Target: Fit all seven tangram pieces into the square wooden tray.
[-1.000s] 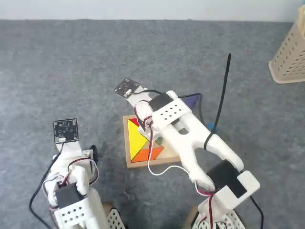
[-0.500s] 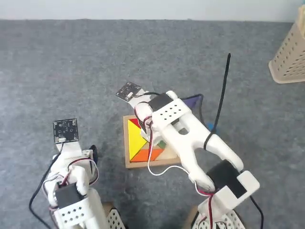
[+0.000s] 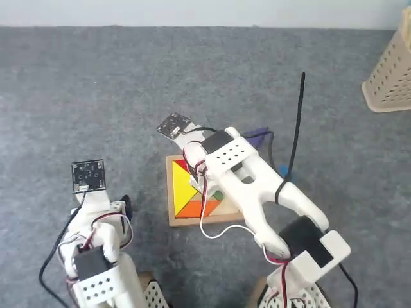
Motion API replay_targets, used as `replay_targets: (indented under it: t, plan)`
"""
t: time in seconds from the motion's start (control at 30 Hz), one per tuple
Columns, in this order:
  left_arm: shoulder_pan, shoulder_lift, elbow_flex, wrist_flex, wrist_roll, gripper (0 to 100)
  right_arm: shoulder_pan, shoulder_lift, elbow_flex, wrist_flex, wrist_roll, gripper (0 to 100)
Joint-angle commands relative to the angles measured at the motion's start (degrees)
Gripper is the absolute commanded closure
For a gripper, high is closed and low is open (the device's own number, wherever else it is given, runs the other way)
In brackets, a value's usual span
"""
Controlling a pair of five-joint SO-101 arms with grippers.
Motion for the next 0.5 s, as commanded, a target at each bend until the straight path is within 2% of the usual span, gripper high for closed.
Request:
replay_targets:
  t: [0.0,0.23,0.47]
  plan:
    - [0.35,-0.70,-0.31,0.18,0.53,77,0.40,-0.84,0.00,-0.84,-0.44,99.1]
    - [0.35,-0.70,-0.31,0.18,0.53,77,0.48,-1.19,0.26,-0.75,-0.44,84.2]
    - [0.35,-0.70,-0.31,0.18,0.53,77,2.59,-3.12,-1.05,-1.27,-0.44,83.9]
